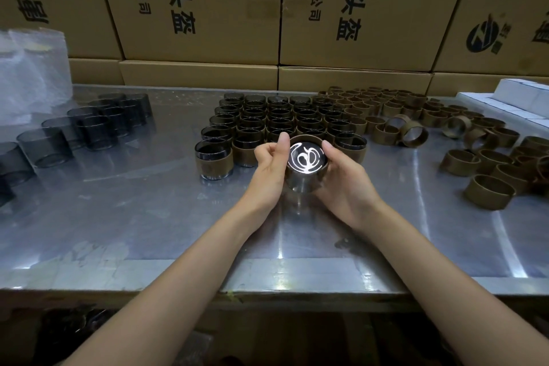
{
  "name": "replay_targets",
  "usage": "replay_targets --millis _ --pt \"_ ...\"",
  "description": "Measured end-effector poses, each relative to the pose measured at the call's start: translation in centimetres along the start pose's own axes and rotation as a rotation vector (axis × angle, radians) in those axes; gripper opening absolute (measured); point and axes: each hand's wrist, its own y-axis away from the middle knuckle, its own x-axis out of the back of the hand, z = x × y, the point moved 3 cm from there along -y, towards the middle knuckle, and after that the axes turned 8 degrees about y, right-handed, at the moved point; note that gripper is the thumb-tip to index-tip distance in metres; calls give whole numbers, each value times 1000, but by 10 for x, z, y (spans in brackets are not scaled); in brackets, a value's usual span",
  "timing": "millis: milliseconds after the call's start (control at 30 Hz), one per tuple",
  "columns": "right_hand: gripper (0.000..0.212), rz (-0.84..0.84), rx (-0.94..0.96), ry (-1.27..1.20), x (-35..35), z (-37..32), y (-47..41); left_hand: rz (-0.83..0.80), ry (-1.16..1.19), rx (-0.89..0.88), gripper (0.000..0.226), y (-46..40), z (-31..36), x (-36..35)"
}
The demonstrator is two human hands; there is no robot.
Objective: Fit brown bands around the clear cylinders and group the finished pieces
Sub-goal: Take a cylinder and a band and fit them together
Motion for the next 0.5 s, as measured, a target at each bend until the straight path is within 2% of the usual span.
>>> replay_targets --millis 133,233,333,400,500 --pt "54 -160 -171 113 4 -1 7 23 112 -8 75 -2 7 7" --pt "46 -112 -117 30 12 -5 7 -118 195 45 75 -2 7 7" --pt "43 -72 -74 -55 20 -7 6 -296 93 178 68 4 6 4" --pt "48 -91 -85 -78 20 -7 6 -331 90 239 70 5 4 4" --pt "56 -159 -78 -96 18 -8 6 -357 161 242 68 5 3 7"
